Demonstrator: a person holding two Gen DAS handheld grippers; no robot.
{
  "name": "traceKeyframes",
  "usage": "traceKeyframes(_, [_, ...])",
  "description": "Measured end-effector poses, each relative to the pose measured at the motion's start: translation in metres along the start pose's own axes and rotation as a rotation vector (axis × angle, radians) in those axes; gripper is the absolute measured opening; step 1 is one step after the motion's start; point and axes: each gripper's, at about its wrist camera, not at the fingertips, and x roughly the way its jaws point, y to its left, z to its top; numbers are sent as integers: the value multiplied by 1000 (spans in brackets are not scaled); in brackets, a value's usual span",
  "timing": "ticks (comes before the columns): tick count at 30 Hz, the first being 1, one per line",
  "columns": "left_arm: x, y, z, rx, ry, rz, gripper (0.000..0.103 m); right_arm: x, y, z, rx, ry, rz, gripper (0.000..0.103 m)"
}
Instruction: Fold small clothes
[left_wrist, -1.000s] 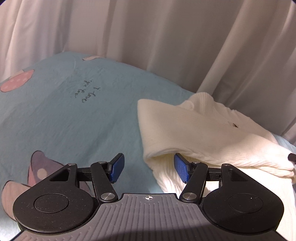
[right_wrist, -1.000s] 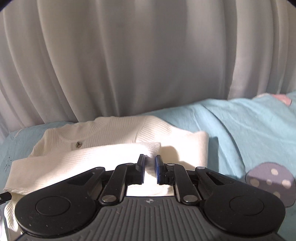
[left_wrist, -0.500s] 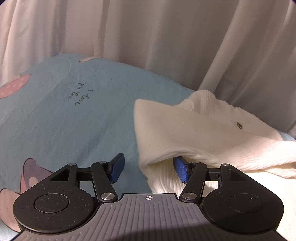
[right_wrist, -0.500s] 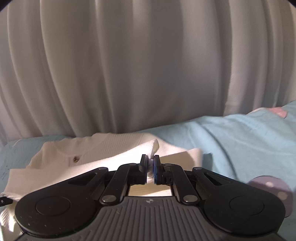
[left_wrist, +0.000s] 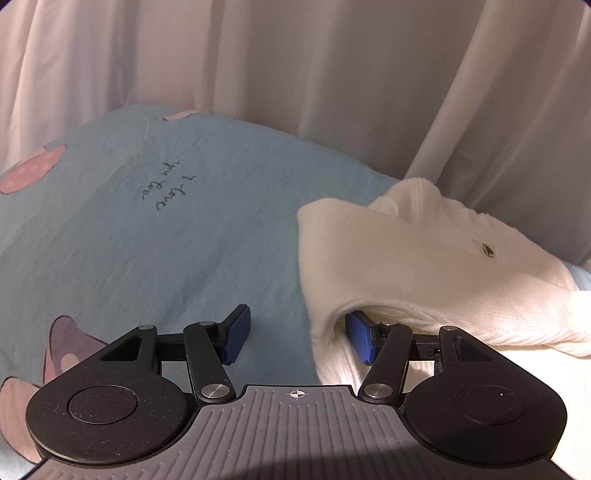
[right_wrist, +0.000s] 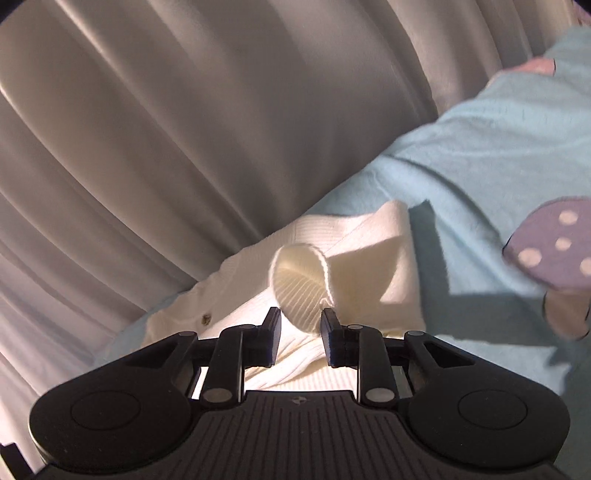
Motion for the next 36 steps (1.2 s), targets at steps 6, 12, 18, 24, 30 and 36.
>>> traceKeyframes(6, [0,4,0,-19,8,-7,62,-2,-5,-4,107,-14,55,23])
traceKeyframes(12, [2,3,0,-31,10,-3,62,14,-5,-8,130,58,65,23])
traceKeyframes(18, [2,6,2,-42,11,-7,62,33,-4,-9,198,62,18,10])
traceKeyframes(24, [2,15,7,-84,7,-4,64,24,-22,-11,315,84,132,5])
traceKeyframes(30, [-2,17,11,-74,62,4,65,12,18,-16,-122,46,-70,8])
traceKeyframes(36, [-39,19,22,-63,7,166,65,-22,33,-6,-248,-64,-139,25])
